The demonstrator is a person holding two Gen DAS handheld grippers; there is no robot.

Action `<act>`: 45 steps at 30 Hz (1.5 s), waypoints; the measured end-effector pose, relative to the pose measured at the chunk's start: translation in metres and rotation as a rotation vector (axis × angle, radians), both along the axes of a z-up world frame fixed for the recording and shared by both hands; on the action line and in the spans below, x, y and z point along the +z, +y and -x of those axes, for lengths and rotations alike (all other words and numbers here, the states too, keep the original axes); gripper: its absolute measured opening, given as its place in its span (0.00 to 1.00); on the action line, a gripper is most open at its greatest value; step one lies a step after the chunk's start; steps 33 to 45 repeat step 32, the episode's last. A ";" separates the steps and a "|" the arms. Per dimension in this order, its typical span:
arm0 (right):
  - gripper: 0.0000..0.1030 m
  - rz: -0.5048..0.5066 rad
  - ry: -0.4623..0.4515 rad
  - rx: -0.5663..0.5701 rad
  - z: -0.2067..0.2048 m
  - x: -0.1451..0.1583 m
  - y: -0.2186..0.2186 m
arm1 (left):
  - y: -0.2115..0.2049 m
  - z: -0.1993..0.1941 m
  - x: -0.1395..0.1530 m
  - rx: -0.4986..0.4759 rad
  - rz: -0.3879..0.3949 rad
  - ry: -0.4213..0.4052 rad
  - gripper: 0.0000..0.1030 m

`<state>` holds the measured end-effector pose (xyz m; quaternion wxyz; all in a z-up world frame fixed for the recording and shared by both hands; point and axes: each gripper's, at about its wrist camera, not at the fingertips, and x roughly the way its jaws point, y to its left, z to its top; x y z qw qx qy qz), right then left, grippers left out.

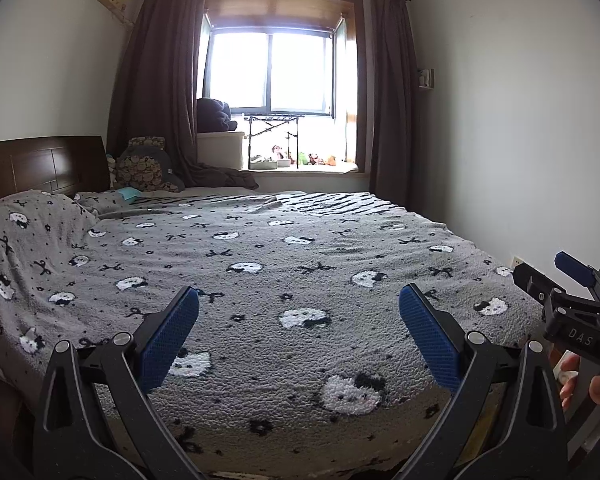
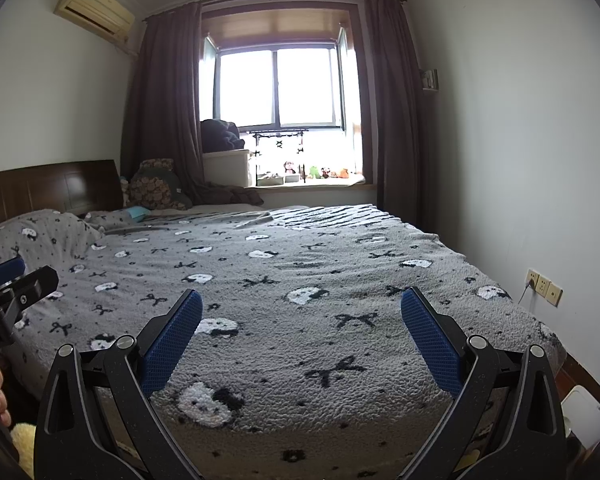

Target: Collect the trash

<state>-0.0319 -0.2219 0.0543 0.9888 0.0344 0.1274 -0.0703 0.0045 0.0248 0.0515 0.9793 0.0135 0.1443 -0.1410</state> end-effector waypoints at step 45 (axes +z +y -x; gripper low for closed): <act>0.97 -0.004 0.021 -0.005 -0.003 -0.006 -0.001 | 0.000 -0.002 0.001 0.122 -0.037 0.012 0.92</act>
